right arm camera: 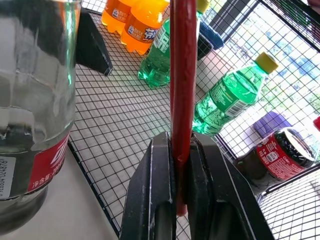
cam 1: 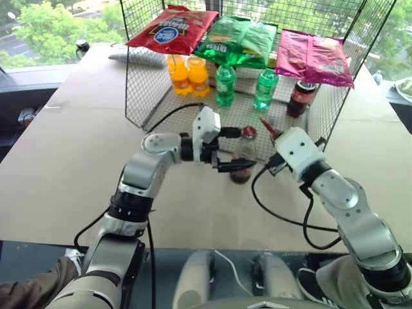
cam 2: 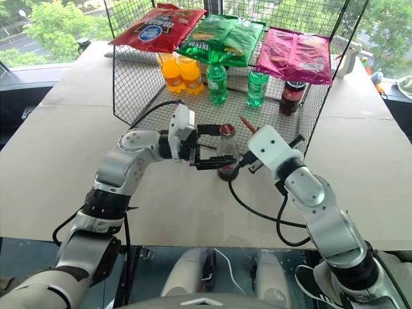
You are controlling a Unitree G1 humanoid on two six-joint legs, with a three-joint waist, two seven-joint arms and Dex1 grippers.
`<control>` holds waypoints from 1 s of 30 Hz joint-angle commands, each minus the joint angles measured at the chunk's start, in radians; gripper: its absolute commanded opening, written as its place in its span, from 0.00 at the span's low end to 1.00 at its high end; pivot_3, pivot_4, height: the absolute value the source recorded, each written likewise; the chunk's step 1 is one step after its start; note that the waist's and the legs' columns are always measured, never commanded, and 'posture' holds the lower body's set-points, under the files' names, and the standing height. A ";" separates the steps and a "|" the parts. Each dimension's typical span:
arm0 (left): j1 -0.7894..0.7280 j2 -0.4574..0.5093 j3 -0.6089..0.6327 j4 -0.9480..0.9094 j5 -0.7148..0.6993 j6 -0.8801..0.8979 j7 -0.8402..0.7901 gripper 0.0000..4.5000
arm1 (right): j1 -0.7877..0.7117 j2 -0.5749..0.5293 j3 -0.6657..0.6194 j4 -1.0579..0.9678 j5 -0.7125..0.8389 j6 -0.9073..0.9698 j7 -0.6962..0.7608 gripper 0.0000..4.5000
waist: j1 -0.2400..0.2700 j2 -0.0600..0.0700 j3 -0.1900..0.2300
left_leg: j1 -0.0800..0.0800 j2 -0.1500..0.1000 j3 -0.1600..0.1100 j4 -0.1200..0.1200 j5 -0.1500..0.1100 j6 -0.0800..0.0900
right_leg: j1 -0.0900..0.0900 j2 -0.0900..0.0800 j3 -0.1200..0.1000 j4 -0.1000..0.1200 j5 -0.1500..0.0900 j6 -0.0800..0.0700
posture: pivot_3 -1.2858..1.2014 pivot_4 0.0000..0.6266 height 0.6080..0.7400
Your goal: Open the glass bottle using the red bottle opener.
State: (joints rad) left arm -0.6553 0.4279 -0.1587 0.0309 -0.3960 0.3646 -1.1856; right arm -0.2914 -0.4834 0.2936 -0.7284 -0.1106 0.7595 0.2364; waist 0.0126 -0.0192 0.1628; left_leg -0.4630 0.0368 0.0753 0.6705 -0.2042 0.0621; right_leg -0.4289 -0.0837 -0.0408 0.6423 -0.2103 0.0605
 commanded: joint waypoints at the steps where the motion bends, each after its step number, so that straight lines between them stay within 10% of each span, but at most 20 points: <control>1: -0.024 -0.005 -0.002 -0.006 -0.005 -0.019 -0.012 0.99 | -0.002 0.007 -0.031 -0.042 -0.019 -0.011 0.006 0.00 | 0.000 0.000 0.000 | 0.000 0.000 0.000 0.000 0.000 0.000 | 0.000 0.000 0.000 0.000 0.000 0.000 | 0.52 0.24 1.00; 12: -0.039 -0.053 -0.015 0.064 0.025 -0.067 -0.011 0.99 | 0.003 0.023 -0.044 -0.054 -0.034 0.005 0.016 0.00 | 0.000 0.000 0.000 | 0.000 0.000 0.000 0.000 0.000 0.000 | 0.000 0.000 0.000 0.000 0.000 0.000 | 0.52 0.24 1.00; 19: -0.043 -0.056 -0.013 0.072 0.020 -0.069 -0.022 0.49 | 0.008 0.027 -0.054 -0.066 -0.041 0.010 0.021 0.00 | 0.000 0.000 0.000 | 0.000 0.000 0.000 0.000 0.000 0.000 | 0.000 0.000 0.000 0.000 0.000 0.000 | 0.52 0.24 1.00; 30: -0.054 -0.057 -0.014 0.070 0.022 -0.074 -0.030 0.50 | 0.023 0.006 0.000 -0.066 -0.081 -0.072 0.052 0.00 | 0.000 0.000 0.000 | 0.000 0.000 0.000 0.000 0.000 0.000 | 0.000 0.000 0.000 0.000 0.000 0.000 | 0.52 0.24 1.00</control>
State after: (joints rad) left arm -0.6784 0.3752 -0.1706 0.1230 -0.3715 0.3132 -1.2067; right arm -0.2732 -0.4691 0.2846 -0.7492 -0.1688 0.7197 0.2830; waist 0.0127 -0.0192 0.1628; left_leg -0.4630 0.0367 0.0752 0.6706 -0.2043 0.0621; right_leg -0.4289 -0.0835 -0.0408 0.6423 -0.2103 0.0605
